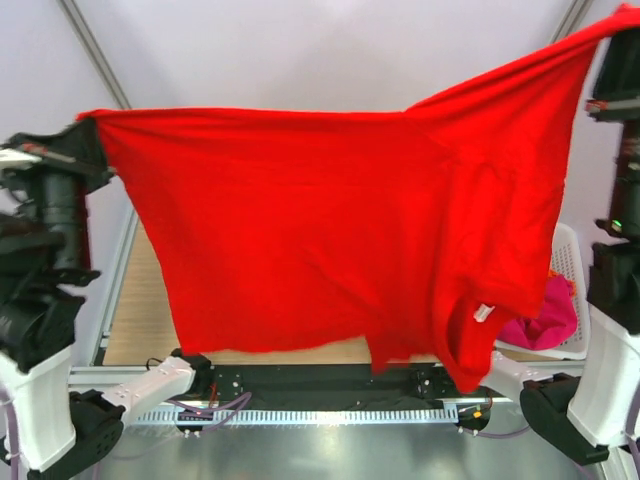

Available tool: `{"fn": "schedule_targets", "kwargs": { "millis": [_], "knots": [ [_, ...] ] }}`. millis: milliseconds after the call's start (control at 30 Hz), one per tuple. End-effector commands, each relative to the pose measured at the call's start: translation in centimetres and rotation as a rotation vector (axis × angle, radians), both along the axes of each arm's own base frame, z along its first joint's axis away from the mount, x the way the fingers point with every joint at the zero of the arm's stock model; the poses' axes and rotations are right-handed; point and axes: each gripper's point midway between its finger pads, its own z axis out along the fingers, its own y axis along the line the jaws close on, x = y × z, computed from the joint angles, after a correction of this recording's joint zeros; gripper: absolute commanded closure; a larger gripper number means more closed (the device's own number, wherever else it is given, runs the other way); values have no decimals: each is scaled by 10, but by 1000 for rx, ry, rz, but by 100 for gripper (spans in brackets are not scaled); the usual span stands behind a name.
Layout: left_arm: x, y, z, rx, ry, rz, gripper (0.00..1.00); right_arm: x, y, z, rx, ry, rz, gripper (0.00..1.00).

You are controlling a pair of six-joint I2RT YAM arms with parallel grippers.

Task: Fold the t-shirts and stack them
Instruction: Flatten the tshirt out

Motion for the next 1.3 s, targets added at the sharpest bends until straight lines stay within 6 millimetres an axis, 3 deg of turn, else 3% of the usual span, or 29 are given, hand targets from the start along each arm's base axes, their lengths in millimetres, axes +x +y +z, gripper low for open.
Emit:
{"fn": "schedule_targets", "kwargs": {
  "millis": [0,33,67,133,167,200,233,267,300,333,367,400,433,467,567,600,633,667,700,767,867,1000,1033,1100,1133,1167,1200,1233,1267],
  "knots": [
    [52,-15,-49,70,169,68,100,85,7,-42,-1,155,-33,99],
    [62,-19,-55,73,178,76,99,97,9,-49,-6,169,-35,99],
    [82,-26,-82,109,245,100,99,123,15,-72,-18,225,-31,99],
    [102,-28,-102,127,279,150,100,158,22,-94,-25,261,-26,99],
    [118,-32,-133,168,346,177,100,180,28,-119,-37,311,-18,99],
    [131,-31,-151,185,393,231,100,193,30,-127,-33,319,-15,99],
    [142,-31,-164,196,415,254,100,223,37,-154,-40,367,-7,99],
    [151,-31,-177,208,442,269,100,236,40,-163,-41,382,-2,99],
    [169,-34,-208,234,513,287,100,250,43,-173,-42,393,4,99],
    [179,-27,-222,209,535,303,100,278,50,-202,-52,449,11,99],
    [190,-26,-234,198,553,307,100,293,53,-216,-56,472,12,99],
    [206,-26,-263,217,613,316,100,306,56,-226,-61,482,16,99],
    [218,-17,-276,196,633,333,100,317,57,-236,-67,499,14,99],
    [227,-13,-287,187,655,339,100,339,62,-262,-76,545,14,99],
    [261,1,-325,179,740,358,100,369,68,-288,-75,576,19,99],
    [271,5,-335,173,760,359,100,390,71,-315,-81,622,19,99],
    [279,13,-340,162,772,366,100,399,73,-326,-86,639,20,99],
    [297,12,-350,169,794,353,100,406,73,-322,-82,631,16,99],
    [306,14,-352,168,798,352,100,421,76,-344,-92,663,15,99],
    [333,20,-362,159,812,350,100,436,74,-346,-88,656,-7,99],
    [367,21,-377,155,837,312,100,463,73,-369,-106,692,-28,99],
    [400,9,-400,181,880,228,100,484,71,-394,-114,730,-46,99],
    [405,7,-402,185,884,211,100,486,71,-391,-116,725,-49,99],
    [412,7,-406,182,894,182,99,494,70,-416,-138,793,-49,96],
    [411,10,-405,151,891,195,79,495,70,-398,-139,770,-53,91],
    [408,15,-406,138,904,212,68,497,71,-414,-152,824,-54,78],
    [404,22,-405,126,913,232,57,492,69,-423,-156,881,-58,73],
    [402,27,-397,111,906,255,48,489,65,-417,-125,893,-73,66],
    [399,30,-394,112,915,263,45,485,60,-418,-108,923,-84,51]
  ]
}}
